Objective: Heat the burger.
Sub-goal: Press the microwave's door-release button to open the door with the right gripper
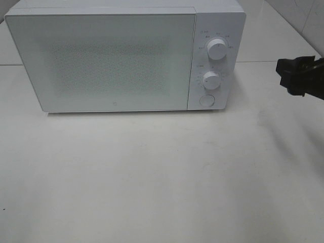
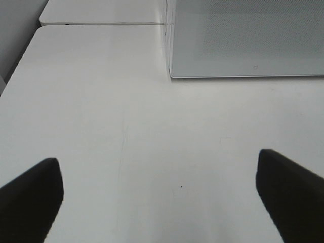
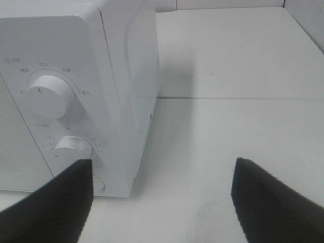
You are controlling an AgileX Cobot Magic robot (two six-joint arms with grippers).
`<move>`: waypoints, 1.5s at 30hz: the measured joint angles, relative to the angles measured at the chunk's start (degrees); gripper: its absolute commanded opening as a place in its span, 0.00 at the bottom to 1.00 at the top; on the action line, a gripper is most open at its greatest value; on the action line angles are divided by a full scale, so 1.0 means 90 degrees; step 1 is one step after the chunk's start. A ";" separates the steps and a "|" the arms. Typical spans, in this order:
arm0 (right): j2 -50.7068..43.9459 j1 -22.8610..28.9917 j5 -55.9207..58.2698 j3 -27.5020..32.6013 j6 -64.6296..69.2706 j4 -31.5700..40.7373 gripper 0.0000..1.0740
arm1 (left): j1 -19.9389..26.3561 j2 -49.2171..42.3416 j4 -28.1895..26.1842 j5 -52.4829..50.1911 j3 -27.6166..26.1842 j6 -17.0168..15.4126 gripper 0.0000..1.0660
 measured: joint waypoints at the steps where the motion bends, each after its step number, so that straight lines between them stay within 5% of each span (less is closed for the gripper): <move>1: 0.0204 0.0045 -0.0299 0.0146 -0.0095 0.0255 0.69 | 0.0000 0.0000 0.0000 0.0000 0.0000 0.0000 0.92; 8: 0.0726 0.0662 -0.0987 0.0458 -0.0872 0.1229 0.69 | 0.0000 0.0000 0.0000 0.0000 0.0000 0.0000 0.92; 26: 0.2381 0.3699 -0.3024 0.0490 -0.2196 0.4826 0.69 | 0.0000 0.0000 0.0000 0.0000 0.0000 0.0000 0.92; 45: 0.2954 0.4093 -0.2827 0.0000 -0.2203 0.5348 0.68 | 0.0000 0.0000 0.0000 0.0000 0.0000 0.0000 0.92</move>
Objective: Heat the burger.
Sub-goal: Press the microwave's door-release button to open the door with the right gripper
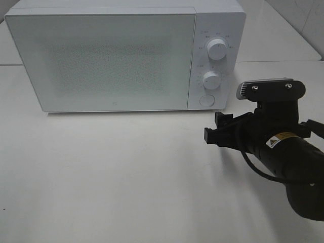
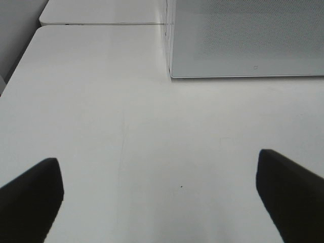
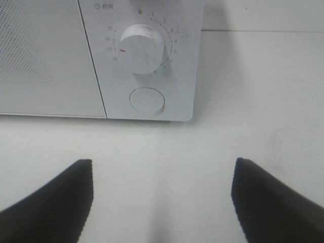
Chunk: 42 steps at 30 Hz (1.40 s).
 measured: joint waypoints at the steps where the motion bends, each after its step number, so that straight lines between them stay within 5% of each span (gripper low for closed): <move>1: 0.0000 0.0000 0.0000 0.0000 0.0000 0.0000 0.68 | 0.0000 0.0000 0.0000 0.0000 0.0000 0.0000 0.92; 18: 0.0000 0.0000 0.0070 0.0000 0.4323 0.0057 0.44 | 0.0000 0.0000 0.0000 0.0000 0.0000 0.0000 0.92; 20: 0.0000 0.0000 0.0070 0.0000 0.5895 0.0076 0.37 | 0.0000 0.0000 0.0000 0.0000 0.0000 0.0000 0.92; 26: 0.0000 0.0000 0.0076 0.0000 0.7582 0.0083 0.28 | 0.0000 0.0000 0.0000 0.0000 0.0000 0.0000 0.92; 33: 0.0000 0.0000 0.0076 0.0000 0.8760 0.0083 0.24 | 0.0000 0.0000 0.0000 0.0000 0.0000 0.0000 0.92; 42: 0.0000 0.0000 0.0064 0.0000 0.9708 0.0076 0.02 | 0.0000 0.0000 0.0000 0.0000 0.0000 0.0000 0.92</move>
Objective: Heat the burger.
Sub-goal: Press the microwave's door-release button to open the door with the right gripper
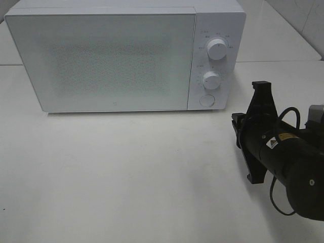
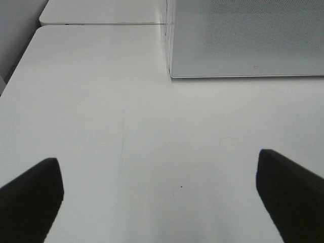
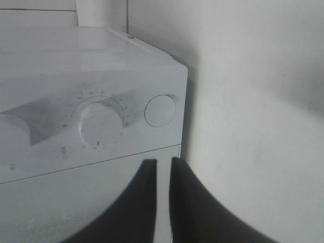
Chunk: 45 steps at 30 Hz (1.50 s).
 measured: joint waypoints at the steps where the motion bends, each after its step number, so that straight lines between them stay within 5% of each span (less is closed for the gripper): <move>1: 0.0000 0.0000 0.0000 0.0000 0.0025 0.0000 0.00 | 0.0000 0.0000 0.0000 0.0000 0.0000 0.0000 0.92; 30: 0.1343 -0.0051 0.0038 -0.1311 0.0038 -0.0006 0.00 | 0.0000 0.0000 0.0000 0.0000 0.0000 0.0000 0.92; 45: 0.2069 -0.0936 0.0796 -0.2476 0.0032 -0.0592 0.00 | 0.0000 0.0000 0.0000 0.0000 0.0000 0.0000 0.92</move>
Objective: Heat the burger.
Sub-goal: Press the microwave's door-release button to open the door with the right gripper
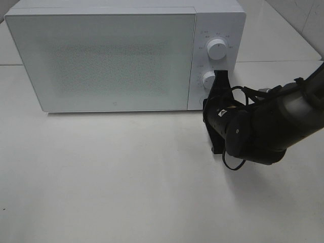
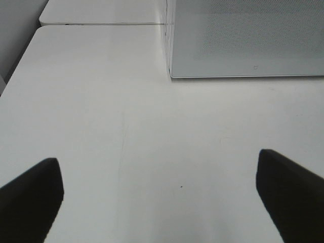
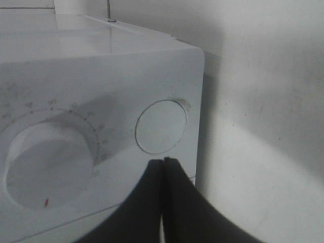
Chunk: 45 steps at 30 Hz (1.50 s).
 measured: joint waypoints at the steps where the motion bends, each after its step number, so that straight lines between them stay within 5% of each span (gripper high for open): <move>1: 0.0000 0.0000 0.0000 0.0000 0.0000 0.0000 0.00 | 0.0000 0.0000 0.0000 0.0000 0.0000 0.0000 0.92; 45: 0.0847 -0.0293 -0.0191 -0.1006 -0.0121 0.0312 0.00 | 0.0000 0.0000 0.0000 0.0000 0.0000 0.0000 0.92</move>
